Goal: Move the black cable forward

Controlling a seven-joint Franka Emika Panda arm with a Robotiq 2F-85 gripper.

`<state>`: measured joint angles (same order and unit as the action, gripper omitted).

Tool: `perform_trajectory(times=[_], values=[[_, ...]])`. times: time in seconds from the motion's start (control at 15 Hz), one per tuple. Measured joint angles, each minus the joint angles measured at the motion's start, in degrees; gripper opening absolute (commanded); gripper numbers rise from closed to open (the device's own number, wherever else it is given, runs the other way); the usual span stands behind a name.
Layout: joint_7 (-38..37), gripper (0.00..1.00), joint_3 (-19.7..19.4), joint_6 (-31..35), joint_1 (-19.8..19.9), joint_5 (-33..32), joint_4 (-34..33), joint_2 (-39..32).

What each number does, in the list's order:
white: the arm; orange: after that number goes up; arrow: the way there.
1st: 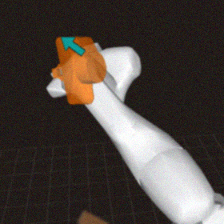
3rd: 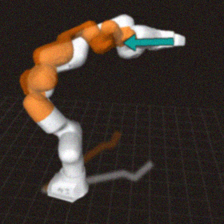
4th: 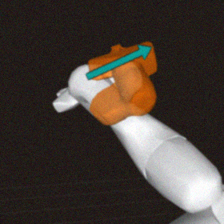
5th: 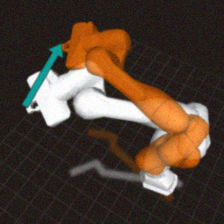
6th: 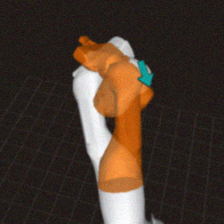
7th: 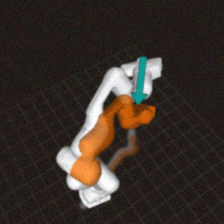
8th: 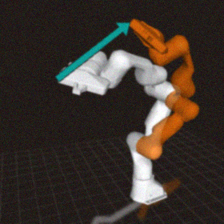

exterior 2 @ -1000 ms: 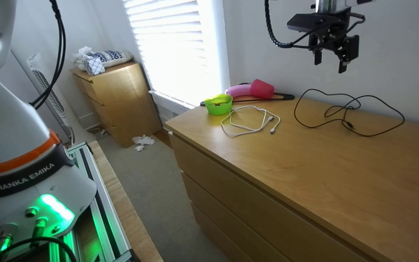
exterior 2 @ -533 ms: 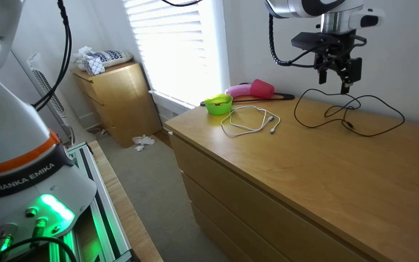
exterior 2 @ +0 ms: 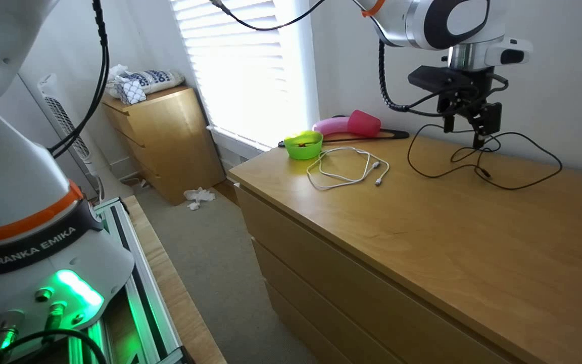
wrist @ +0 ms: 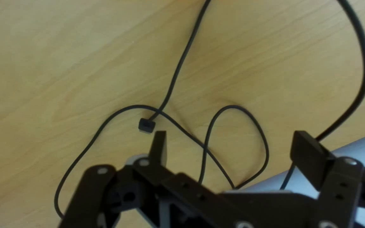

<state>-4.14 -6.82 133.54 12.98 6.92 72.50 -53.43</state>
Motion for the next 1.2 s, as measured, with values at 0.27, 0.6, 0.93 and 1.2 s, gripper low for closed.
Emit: perform_trajectory(times=[0.27,0.6,0.93,1.2], values=[[0.7,1.0,2.0,0.1,1.3,1.5,-3.2,-2.7],[-0.2,1.0,1.7,-0.7,1.8,1.6,-6.5,-3.8],[-0.8,1.0,2.1,-1.4,3.0,2.4,-9.8,-5.1],[-0.9,1.0,3.1,-1.4,3.4,3.4,-11.6,-7.6]])
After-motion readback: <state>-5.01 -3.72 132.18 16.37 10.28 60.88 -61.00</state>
